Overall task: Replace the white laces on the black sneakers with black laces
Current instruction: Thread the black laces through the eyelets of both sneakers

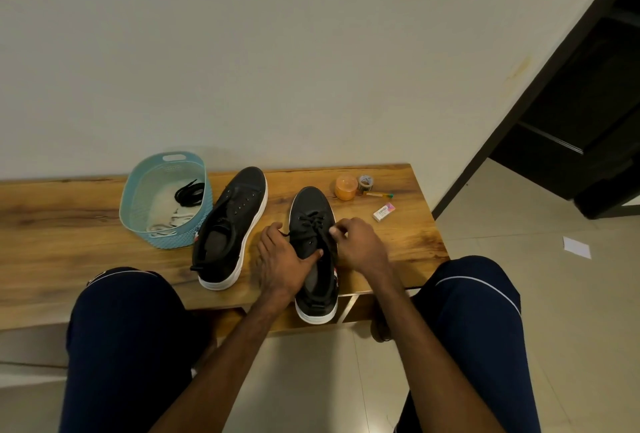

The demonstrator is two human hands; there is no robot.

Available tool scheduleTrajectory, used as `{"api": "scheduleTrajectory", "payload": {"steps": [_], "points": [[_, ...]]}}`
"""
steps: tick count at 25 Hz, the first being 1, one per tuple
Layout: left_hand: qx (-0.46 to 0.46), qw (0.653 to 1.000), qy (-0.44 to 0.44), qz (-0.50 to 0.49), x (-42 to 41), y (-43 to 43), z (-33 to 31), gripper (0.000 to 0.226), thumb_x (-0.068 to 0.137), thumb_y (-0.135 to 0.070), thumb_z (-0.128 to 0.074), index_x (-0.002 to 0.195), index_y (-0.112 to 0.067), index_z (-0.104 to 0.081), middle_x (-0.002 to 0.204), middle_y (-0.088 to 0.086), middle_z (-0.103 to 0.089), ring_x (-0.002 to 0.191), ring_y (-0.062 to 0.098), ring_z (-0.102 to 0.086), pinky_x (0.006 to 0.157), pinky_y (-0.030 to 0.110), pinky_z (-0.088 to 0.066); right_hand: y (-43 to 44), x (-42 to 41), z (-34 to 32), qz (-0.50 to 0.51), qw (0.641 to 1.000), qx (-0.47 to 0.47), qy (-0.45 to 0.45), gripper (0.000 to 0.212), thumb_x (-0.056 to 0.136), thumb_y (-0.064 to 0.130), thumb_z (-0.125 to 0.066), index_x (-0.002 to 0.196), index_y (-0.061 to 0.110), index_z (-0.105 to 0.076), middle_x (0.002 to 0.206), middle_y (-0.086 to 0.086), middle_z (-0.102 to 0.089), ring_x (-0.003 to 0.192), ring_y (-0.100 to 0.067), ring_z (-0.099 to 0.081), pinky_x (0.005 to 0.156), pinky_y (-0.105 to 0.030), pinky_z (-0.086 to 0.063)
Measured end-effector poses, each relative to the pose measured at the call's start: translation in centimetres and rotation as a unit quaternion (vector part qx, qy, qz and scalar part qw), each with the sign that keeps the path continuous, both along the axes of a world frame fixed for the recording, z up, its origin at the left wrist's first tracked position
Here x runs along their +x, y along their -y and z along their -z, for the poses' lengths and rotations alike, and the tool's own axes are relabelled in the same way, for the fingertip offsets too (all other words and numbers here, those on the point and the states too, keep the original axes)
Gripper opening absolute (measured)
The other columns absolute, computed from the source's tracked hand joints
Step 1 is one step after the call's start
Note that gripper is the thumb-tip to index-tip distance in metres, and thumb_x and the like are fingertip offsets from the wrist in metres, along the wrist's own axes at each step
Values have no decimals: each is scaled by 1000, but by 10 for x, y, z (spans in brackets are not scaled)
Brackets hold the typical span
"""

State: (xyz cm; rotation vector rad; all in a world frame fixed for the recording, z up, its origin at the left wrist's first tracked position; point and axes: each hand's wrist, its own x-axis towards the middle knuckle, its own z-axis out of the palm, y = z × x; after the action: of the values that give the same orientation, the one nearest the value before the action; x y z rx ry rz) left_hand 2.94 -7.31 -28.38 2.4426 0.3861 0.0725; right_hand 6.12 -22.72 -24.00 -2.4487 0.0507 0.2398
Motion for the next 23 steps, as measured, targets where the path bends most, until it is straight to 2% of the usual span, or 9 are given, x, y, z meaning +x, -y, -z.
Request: {"api": "scheduleTrajectory", "payload": {"steps": [3, 6, 10, 11, 12, 14, 17, 20, 23], "points": [[16, 1000, 5, -1, 0, 1, 1, 104, 65, -60, -81, 142, -13, -29, 142, 10, -38, 131, 26, -40, 103, 42, -44, -12, -8, 4, 2, 999, -52, 1, 17, 101, 28, -53, 109, 18, -65, 109, -3, -63, 99, -16, -58, 82, -34, -46], [11, 1000, 4, -1, 1, 1, 3, 103, 66, -60, -80, 141, -13, -29, 142, 10, -39, 131, 27, -40, 103, 43, -44, -3, -4, -23, 74, 979, 167, 93, 12, 100, 20, -55, 96, 14, -65, 97, 0, -64, 92, -12, -58, 78, -32, -44], [5, 1000, 1, -1, 1, 2, 4, 103, 66, -60, -80, 142, -13, -28, 142, 10, -39, 132, 27, -39, 104, 42, -43, 36, 4, -74, 94, 752, 648, 73, 27, 102, 31, -46, 83, 20, -61, 82, -5, -70, 75, -16, -64, 44, -20, -33], [2, 1000, 1, -4, 1, 2, 4, 103, 66, -60, -81, 142, -13, -29, 142, 10, -40, 132, 27, -40, 104, 43, -44, 44, 5, -76, 107, 764, 633, 62, 31, 100, 33, -49, 73, 24, -61, 69, -3, -65, 59, -13, -58, 41, -21, -31], [0, 1000, 0, -6, 1, 2, 4, 103, 65, -60, -81, 142, -13, -29, 141, 10, -40, 131, 27, -40, 104, 43, -44, 48, 6, -73, 121, 838, 529, 67, 33, 98, 33, -53, 66, 27, -60, 61, 0, -60, 50, -10, -51, 43, -23, -33], [-4, 1000, -5, -9, 1, 1, 5, 104, 65, -61, -81, 142, -13, -29, 141, 10, -41, 132, 27, -40, 105, 42, -43, 40, 7, -51, 86, 980, 156, 87, 20, 94, 28, -62, 74, 25, -61, 68, 3, -63, 58, -5, -57, 56, -29, -45], [-12, 1000, -9, -8, 1, 1, 5, 105, 65, -60, -81, 143, -13, -28, 141, 10, -41, 132, 27, -40, 104, 41, -43, 4, -2, -19, -42, 999, 4, -10, 20, 93, 23, -64, 113, 22, -58, 106, 2, -65, 96, -15, -63, 83, -40, -53], [-15, 1000, -12, -8, 1, 1, 5, 105, 65, -59, -81, 143, -14, -27, 140, 10, -41, 131, 26, -41, 102, 40, -45, -13, -6, -6, -36, 998, -58, -2, 13, 97, 21, -58, 110, 21, -63, 108, 0, -66, 101, -19, -62, 85, -38, -51], [-18, 1000, -22, -8, 1, 0, 4, 104, 65, -59, -81, 142, -14, -28, 140, 9, -42, 130, 26, -42, 101, 40, -45, -2, -2, -21, 20, 996, 86, -3, 7, 97, 15, -56, 96, 19, -63, 96, 2, -65, 89, -12, -60, 75, -31, -49]]}}
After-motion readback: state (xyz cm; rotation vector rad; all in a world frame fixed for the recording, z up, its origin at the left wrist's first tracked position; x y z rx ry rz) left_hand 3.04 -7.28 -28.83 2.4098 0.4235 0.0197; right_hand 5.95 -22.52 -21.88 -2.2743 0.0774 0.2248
